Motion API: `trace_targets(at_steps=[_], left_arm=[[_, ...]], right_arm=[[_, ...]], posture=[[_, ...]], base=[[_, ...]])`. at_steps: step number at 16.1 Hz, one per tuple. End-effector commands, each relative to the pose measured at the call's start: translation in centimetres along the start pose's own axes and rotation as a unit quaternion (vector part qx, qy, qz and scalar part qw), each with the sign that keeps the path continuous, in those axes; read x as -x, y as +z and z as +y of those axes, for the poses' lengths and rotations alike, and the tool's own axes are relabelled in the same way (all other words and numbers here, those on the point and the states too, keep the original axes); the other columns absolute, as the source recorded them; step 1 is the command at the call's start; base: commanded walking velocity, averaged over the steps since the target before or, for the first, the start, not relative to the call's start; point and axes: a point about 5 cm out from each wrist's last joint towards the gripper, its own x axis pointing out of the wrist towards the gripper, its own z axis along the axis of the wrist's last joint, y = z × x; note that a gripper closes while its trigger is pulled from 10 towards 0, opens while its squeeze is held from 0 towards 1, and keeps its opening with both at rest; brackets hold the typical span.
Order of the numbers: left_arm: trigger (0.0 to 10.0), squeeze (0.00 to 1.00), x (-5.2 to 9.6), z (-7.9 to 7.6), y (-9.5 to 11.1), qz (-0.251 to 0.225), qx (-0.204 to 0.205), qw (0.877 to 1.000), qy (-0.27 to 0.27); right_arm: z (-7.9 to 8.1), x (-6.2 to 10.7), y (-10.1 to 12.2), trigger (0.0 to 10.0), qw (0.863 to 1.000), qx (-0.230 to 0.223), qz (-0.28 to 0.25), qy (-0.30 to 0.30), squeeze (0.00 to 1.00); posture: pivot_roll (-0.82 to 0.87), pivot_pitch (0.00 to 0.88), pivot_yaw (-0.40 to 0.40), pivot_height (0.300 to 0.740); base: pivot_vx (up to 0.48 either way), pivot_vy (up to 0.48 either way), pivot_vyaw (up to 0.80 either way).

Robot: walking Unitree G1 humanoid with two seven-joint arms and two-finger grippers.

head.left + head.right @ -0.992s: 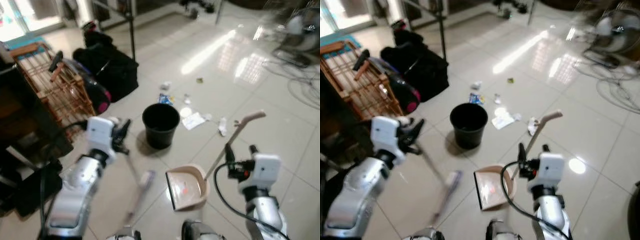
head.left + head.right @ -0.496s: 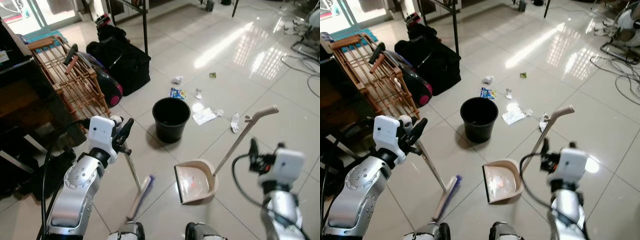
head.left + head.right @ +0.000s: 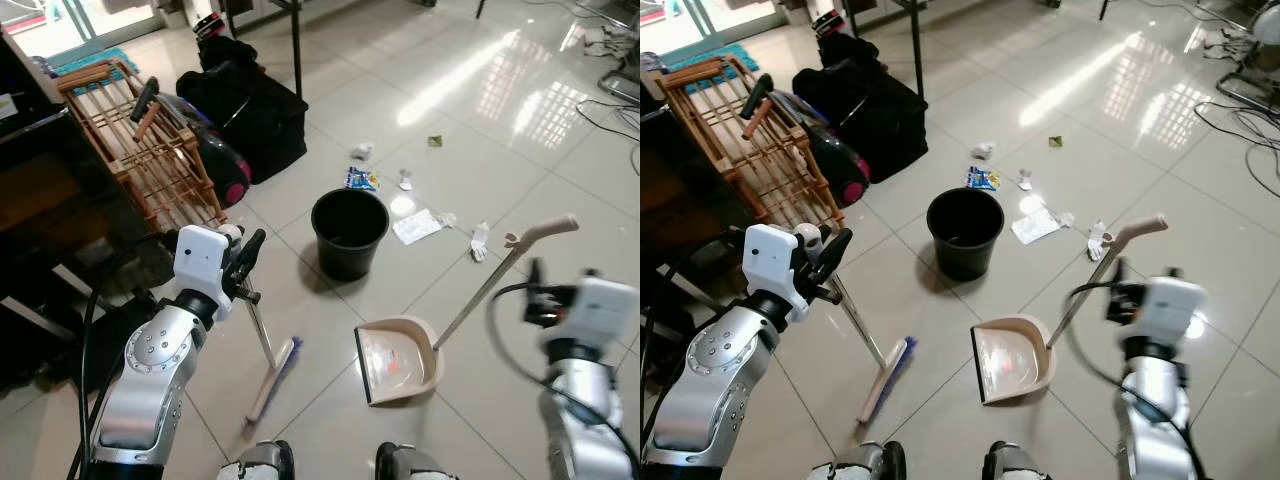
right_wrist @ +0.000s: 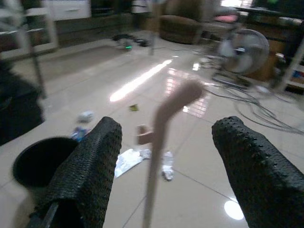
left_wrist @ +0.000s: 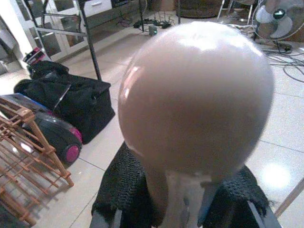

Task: Sweep floor

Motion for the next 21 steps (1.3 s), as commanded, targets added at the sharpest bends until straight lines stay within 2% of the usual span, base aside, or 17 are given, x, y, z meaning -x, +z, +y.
trace_targets(at_steps=[1,2,3,5,8,9,10,12,17,19,21], left_arm=[[10.0,0.0,-0.1,0.0,0.5,-0.015,-0.005,1.0,0.005],[10.0,0.0,-0.1,-0.1,0.5,-0.016,-0.003,1.0,0.007],[10.0,0.0,-0.2,-0.2,0.4,-0.016,-0.001,1.0,0.008],[10.0,0.0,-0.2,-0.4,0.3,-0.015,0.003,1.0,0.007],[10.0,0.0,-0.6,-0.5,0.2,-0.013,0.003,1.0,0.002],[10.0,0.0,-0.7,-0.5,-0.1,0.005,0.013,1.0,-0.002],[10.0,0.0,-0.7,-0.6,-0.1,0.0,0.024,1.0,-0.009],[10.0,0.0,-1.3,-0.3,0.1,0.002,0.015,1.0,-0.005],[10.0,0.0,-1.6,-0.2,0.4,-0.006,0.012,1.0,-0.019],[10.0,0.0,-1.8,-0.5,0.3,-0.011,-0.009,1.0,-0.026],[10.0,0.0,-1.7,-0.6,0.2,-0.018,-0.002,1.0,-0.025]], right_arm=[[0.4,0.3,0.2,10.0,1.0,0.008,-0.005,0.013,0.0],[0.7,0.7,0.2,10.0,1.0,0.002,-0.005,0.017,0.0],[0.8,1.3,0.4,10.0,0.999,-0.042,-0.002,0.005,0.0],[1.0,1.9,0.1,10.0,0.999,-0.044,0.01,0.002,0.0],[1.9,3.6,-0.4,10.0,0.999,-0.041,0.027,0.014,0.0],[2.0,4.1,-0.4,10.0,0.998,-0.043,0.032,0.013,0.0],[2.1,4.3,-0.5,10.0,0.998,-0.045,0.035,0.012,0.0],[2.3,5.1,-0.7,10.0,0.998,-0.053,0.045,0.006,0.0],[2.4,5.4,-0.6,10.0,0.997,-0.059,0.048,-0.005,0.0],[2.5,5.3,-0.6,10.0,0.997,-0.062,0.047,-0.003,0.0],[2.7,5.2,-0.7,10.0,0.997,-0.06,0.045,0.008,0.0]], posture=[[0.0,0.181,0.031,0.74],[0.0,0.179,0.031,0.74],[-0.02,0.174,0.032,0.74],[-0.03,0.169,0.035,0.74],[-0.03,0.167,0.044,0.74],[-0.03,0.167,0.047,0.74],[-0.03,0.167,0.05,0.74],[-0.04,0.172,0.061,0.74],[-0.04,0.17,0.08,0.74],[-0.04,0.17,0.088,0.74],[-0.04,0.165,0.085,0.74]], base=[[0.0,-0.48,0.8],[0.0,-0.48,0.8],[0.0,-0.48,0.0],[0.0,-0.48,0.0],[0.0,-0.462,0.0],[0.0,0.0,0.0],[0.0,0.48,0.0],[0.0,0.48,0.0],[0.0,0.0,0.0],[0.0,0.0,0.0],[0.0,0.0,0.0]])
